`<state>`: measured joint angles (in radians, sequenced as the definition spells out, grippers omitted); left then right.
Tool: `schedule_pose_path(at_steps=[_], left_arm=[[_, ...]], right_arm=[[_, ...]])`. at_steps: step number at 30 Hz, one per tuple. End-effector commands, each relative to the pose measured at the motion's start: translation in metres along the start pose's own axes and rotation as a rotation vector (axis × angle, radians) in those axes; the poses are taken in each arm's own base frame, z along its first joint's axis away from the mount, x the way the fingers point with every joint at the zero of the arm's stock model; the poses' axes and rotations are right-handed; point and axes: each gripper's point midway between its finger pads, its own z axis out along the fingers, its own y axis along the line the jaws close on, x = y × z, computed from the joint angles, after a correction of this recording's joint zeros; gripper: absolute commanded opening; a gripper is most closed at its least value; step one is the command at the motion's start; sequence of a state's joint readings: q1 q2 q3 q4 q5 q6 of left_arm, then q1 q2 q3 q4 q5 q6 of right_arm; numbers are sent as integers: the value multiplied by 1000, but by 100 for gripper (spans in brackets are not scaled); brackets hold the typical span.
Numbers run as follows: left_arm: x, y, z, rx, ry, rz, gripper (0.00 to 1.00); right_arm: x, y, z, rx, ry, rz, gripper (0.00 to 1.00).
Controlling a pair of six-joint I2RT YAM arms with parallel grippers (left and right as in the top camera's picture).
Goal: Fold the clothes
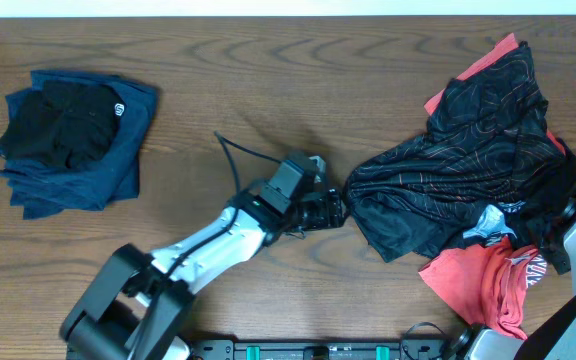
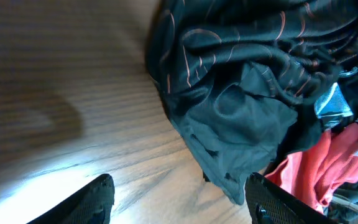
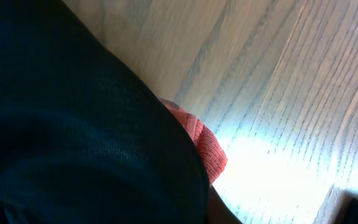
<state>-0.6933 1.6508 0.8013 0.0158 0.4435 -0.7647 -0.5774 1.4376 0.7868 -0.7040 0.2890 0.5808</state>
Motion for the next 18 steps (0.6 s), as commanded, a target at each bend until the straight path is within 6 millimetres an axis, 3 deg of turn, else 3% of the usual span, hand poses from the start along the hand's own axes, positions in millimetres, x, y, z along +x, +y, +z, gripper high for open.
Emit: schedule_pose_path(at_steps=[1, 6, 11, 15, 17, 18], left_arm=[[7, 11, 21, -40, 14, -67, 70], [17, 2, 45, 20, 47, -34, 70], [16, -10, 55, 63, 18, 9, 70], [10, -3, 58, 24, -23, 11, 70], [8, -3, 59, 25, -34, 13, 56], [5, -5, 60, 34, -48, 19, 43]], right_arm=[[-1, 8, -5, -30, 7, -1, 18], [4, 7, -5, -31, 29, -6, 26], [9, 5, -5, -26, 49, -11, 40], [14, 8, -5, -47, 76, -14, 37], [17, 9, -5, -53, 88, -15, 35], [18, 8, -6, -51, 93, -17, 35]])
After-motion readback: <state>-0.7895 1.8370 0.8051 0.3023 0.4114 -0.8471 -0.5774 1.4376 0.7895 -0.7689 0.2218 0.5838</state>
